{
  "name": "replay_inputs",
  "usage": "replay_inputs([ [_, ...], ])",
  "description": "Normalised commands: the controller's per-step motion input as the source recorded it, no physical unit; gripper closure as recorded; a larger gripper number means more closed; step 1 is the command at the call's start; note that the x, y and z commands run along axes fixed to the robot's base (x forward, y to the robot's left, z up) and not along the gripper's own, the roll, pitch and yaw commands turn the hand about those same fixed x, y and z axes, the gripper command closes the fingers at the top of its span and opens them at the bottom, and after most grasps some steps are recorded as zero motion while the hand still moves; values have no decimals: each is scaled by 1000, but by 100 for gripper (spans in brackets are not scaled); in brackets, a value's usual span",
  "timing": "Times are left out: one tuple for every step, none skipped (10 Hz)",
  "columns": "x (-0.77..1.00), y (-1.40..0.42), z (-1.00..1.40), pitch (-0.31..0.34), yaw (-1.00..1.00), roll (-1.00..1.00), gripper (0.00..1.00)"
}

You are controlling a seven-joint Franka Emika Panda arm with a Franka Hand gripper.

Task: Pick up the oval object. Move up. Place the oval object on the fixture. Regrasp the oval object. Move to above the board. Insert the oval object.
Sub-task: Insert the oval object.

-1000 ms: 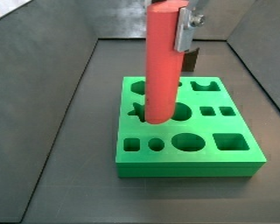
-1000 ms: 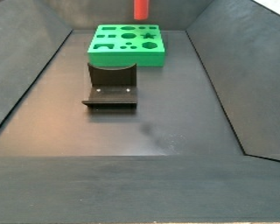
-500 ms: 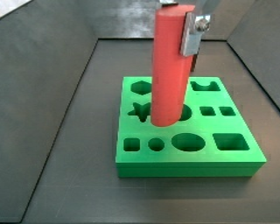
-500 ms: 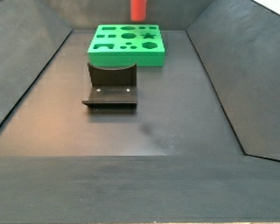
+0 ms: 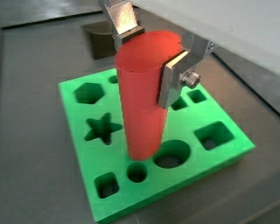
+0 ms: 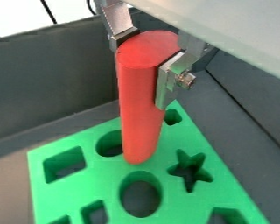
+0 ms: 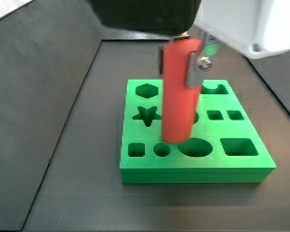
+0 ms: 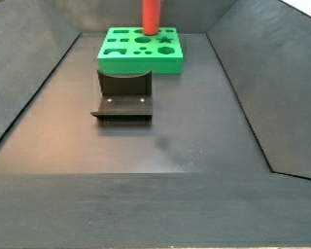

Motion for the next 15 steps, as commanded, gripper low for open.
replay_inputs([
  [440, -263, 0, 83, -394, 76, 100],
  [449, -240, 0, 67, -437, 74, 100],
  [520, -209, 0, 110, -331, 129, 100],
  [440, -220, 60, 103, -400, 87, 100],
  [391, -229, 77, 76, -469, 61, 100],
  [306, -200, 57, 4, -640, 43, 100],
  [403, -174, 0, 11, -549, 71, 100],
  [0, 0, 0, 0, 0, 6, 100],
  [126, 0, -126, 0, 0, 0, 100],
  [1000, -6, -206, 126, 0, 104, 100],
  [954, -46, -234, 119, -26, 77, 100],
  [994, -83, -291, 103, 0, 123, 100],
  [769, -154, -194, 76, -183, 77, 100],
  [866, -183, -151, 74, -106, 63, 100],
  [954, -243, -31, 94, 0, 33, 100],
])
